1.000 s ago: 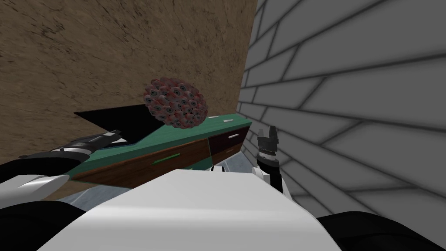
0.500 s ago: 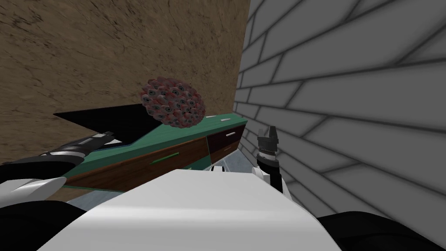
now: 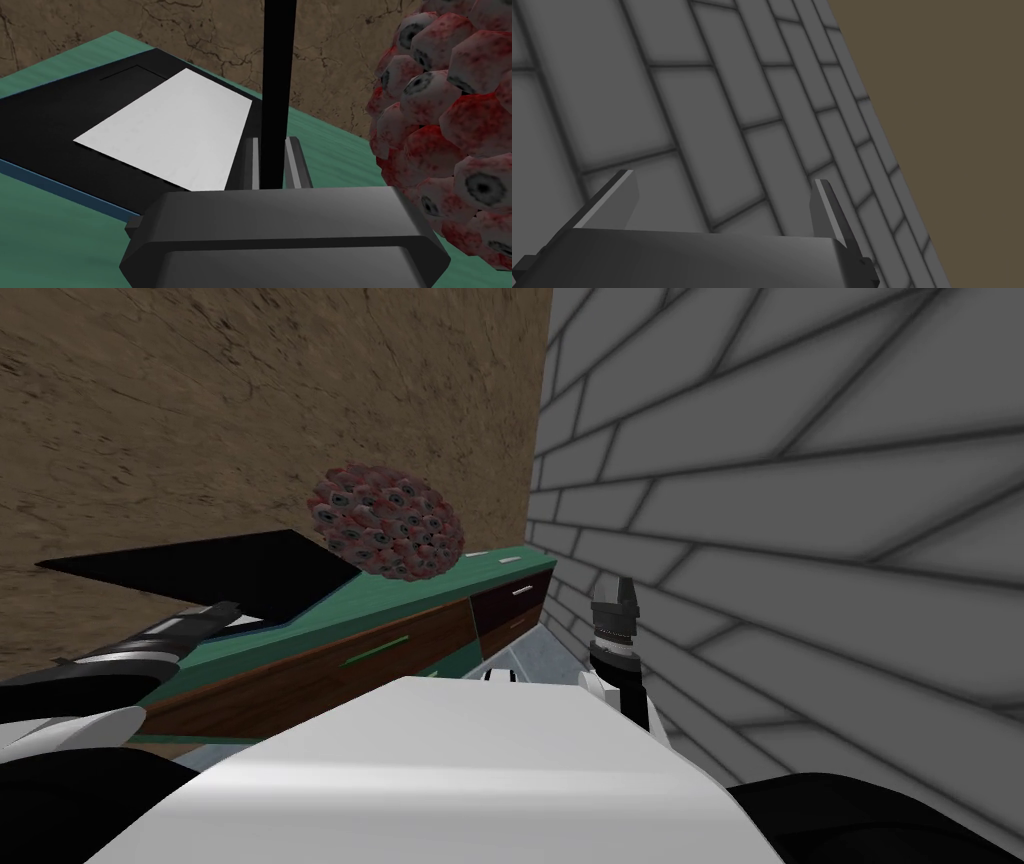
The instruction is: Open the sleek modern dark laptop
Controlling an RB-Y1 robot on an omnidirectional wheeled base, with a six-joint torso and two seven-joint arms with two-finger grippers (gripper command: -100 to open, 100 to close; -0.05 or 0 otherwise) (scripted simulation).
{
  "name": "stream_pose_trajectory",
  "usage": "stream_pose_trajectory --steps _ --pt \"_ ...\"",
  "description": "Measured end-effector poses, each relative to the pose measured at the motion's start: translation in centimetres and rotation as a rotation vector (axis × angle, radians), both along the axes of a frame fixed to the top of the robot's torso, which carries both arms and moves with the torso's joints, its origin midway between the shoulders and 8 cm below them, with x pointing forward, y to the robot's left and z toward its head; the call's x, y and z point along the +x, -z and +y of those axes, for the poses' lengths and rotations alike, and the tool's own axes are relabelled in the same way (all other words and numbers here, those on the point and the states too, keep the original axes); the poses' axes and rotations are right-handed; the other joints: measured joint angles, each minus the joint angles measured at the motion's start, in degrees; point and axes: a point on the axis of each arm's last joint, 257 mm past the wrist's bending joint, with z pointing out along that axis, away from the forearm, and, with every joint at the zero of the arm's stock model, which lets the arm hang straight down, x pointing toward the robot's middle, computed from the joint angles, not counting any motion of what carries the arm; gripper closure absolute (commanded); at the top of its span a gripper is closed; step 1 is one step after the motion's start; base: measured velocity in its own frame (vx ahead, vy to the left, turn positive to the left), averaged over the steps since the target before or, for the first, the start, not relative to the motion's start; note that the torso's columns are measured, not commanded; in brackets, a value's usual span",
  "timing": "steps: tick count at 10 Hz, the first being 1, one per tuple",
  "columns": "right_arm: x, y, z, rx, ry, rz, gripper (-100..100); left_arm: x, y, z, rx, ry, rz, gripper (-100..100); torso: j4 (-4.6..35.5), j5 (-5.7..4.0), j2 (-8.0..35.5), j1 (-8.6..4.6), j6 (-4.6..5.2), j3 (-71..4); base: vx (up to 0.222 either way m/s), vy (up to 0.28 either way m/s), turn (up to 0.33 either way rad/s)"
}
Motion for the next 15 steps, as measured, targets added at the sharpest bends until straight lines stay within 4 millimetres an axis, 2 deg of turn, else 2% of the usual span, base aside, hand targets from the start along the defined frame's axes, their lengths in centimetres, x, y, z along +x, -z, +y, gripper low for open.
stream_pose_trajectory --steps 2,4,5,7,11,13,15 --pt "0.0 0.0 0.0 0.000 0.000 0.000 0 -0.6 1.6 1.5 -0.057 -0.028 -0.026 100 -0.1 0.20 0.0 0.31 0.07 0.0 -0.072 0.003 -0.163" --pt "0.0 0.0 0.0 0.000 0.000 0.000 0 -1.7 2.3 1.9 -0.110 -0.053 -0.057 100 0.0 0.11 0.0 0.13 0.02 0.0 -0.050 0.006 -0.070" --pt "0.0 0.0 0.0 0.000 0.000 0.000 0 -1.6 2.0 1.9 -0.111 -0.051 -0.066 -100 0.0 -0.18 -0.1 -0.04 0.03 -0.1 -0.032 -0.039 0.124" --pt "0.0 0.0 0.0 0.000 0.000 0.000 0 -1.0 2.4 3.8 -0.138 -0.090 -0.070 -100 0.3 -0.88 0.1 -0.78 0.12 -0.1 -0.016 -0.032 0.031" --pt "0.0 0.0 0.0 0.000 0.000 0.000 0 -0.8 2.4 4.0 -0.130 -0.110 -0.061 -100 0.3 -0.95 0.1 -0.73 0.19 -0.1 -0.004 -0.009 0.022" --pt "0.0 0.0 0.0 0.000 0.000 0.000 0 0.0 2.8 5.2 -0.158 -0.138 -0.057 -100 0.3 -0.96 0.2 -0.83 0.13 0.0 -0.017 -0.035 0.030" --pt "0.0 0.0 0.0 0.000 0.000 0.000 0 0.3 2.7 5.6 -0.166 -0.146 -0.061 -100 0.3 -0.91 0.2 -0.67 0.10 -0.1 -0.001 -0.002 -0.007"
